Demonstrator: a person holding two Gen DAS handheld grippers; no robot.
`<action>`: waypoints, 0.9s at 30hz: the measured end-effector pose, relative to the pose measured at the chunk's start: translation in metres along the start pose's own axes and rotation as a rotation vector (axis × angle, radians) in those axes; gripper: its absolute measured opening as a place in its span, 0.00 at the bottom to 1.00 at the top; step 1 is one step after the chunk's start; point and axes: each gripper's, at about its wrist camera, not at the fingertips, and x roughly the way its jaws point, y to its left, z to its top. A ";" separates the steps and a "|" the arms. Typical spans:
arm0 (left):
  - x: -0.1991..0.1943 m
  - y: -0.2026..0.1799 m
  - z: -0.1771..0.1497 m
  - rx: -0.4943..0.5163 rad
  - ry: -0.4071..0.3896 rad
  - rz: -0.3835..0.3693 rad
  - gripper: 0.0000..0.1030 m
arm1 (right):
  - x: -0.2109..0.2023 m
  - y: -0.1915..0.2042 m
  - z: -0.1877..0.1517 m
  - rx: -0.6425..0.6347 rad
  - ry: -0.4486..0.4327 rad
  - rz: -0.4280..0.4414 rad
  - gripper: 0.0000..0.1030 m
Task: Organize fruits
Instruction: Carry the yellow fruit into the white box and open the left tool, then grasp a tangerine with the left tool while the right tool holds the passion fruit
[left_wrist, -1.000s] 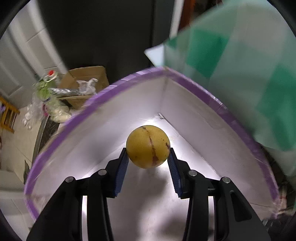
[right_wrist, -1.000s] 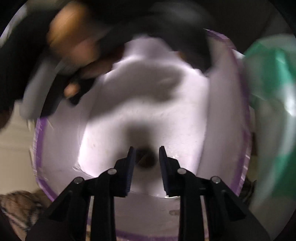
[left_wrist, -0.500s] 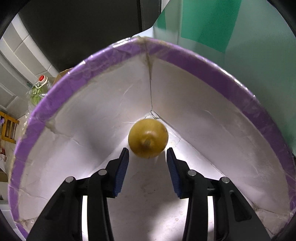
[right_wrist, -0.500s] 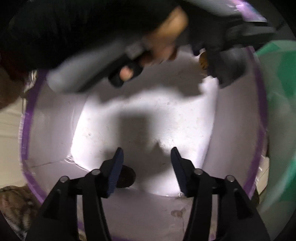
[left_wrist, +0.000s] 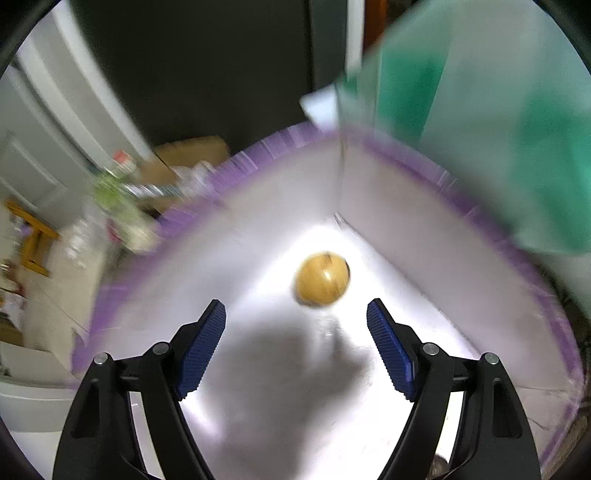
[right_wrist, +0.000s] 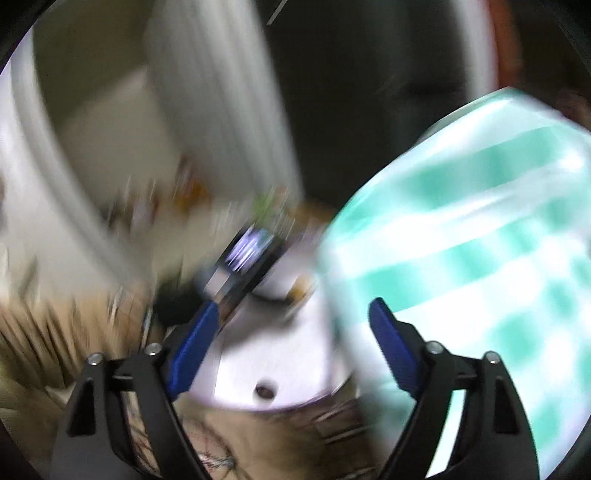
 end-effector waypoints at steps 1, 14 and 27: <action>-0.026 0.000 0.003 0.004 -0.066 0.035 0.74 | -0.023 -0.022 0.003 0.041 -0.066 -0.044 0.99; -0.209 -0.240 0.136 0.242 -0.548 -0.393 0.89 | -0.139 -0.320 -0.122 0.733 -0.199 -0.660 0.99; -0.092 -0.504 0.229 0.280 -0.302 -0.546 0.88 | -0.049 -0.466 -0.077 0.488 0.109 -0.785 0.68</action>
